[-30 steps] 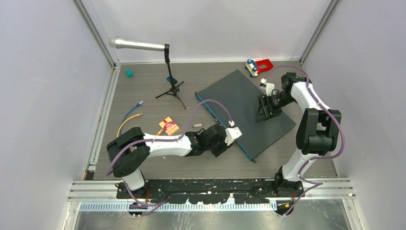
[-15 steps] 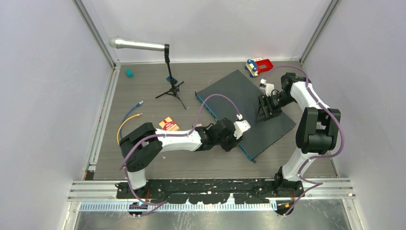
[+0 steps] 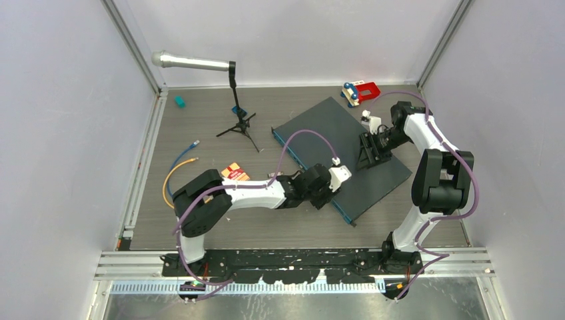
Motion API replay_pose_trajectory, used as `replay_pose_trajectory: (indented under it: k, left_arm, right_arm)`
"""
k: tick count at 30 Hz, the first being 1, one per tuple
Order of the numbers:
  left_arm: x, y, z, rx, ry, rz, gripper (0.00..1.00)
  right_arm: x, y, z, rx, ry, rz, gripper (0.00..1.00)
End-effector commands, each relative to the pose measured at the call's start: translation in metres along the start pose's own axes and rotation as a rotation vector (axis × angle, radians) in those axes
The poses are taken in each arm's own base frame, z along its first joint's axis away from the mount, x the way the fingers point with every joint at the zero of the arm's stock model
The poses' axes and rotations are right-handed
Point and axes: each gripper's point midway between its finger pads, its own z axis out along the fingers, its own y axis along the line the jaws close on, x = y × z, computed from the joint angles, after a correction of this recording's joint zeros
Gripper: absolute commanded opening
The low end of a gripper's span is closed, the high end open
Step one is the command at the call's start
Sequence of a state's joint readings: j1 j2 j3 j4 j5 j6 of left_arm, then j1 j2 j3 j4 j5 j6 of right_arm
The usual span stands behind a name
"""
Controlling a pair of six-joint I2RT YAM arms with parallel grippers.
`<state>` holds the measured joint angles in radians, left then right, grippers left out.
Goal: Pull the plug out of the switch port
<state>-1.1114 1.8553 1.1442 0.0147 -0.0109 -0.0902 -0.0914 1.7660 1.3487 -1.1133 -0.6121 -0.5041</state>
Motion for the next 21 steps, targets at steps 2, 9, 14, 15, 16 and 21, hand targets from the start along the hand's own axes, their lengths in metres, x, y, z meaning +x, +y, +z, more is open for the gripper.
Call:
replay_pose_trajectory:
  k: [2, 9, 14, 15, 16, 21]
  left_arm:
    - [-0.007, 0.01, 0.003, -0.052, -0.009, -0.02, 0.32]
    - [-0.005, 0.011, 0.007, -0.06, -0.014, -0.029, 0.34]
    - [-0.01, 0.015, 0.011, -0.082, -0.024, -0.037, 0.34]
    - [-0.011, 0.016, 0.01, -0.09, -0.028, -0.039, 0.33]
    - [-0.012, 0.018, 0.009, -0.098, -0.032, -0.039, 0.33]
    - [-0.014, 0.026, 0.007, -0.143, -0.056, -0.019, 0.27]
  right_arm:
    - [-0.01, 0.005, -0.007, -0.007, -0.023, -0.039, 0.6]
    - [-0.01, 0.005, -0.007, -0.007, -0.022, -0.04, 0.6]
    - [-0.01, 0.006, -0.007, -0.009, -0.021, -0.038, 0.6]
    - [-0.01, 0.006, -0.007, -0.009, -0.022, -0.039, 0.6]
    - [-0.01, 0.006, -0.007, -0.01, -0.021, -0.039, 0.6]
    - [-0.009, 0.005, -0.006, -0.014, -0.016, -0.039, 0.68]
